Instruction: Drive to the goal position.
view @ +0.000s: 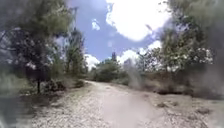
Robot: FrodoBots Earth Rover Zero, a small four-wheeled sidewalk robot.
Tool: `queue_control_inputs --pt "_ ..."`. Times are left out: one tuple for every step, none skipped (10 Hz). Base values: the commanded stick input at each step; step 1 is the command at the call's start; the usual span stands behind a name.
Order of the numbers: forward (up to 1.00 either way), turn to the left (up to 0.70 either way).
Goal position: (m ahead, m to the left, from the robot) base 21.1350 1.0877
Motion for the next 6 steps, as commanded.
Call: queue_control_inputs --pt "0.45 0.0" --pt "0.45 0.0" --pt "0.45 0.0" --pt "0.45 0.0" --pt "0.45 0.0" --pt "0.45 0.0"
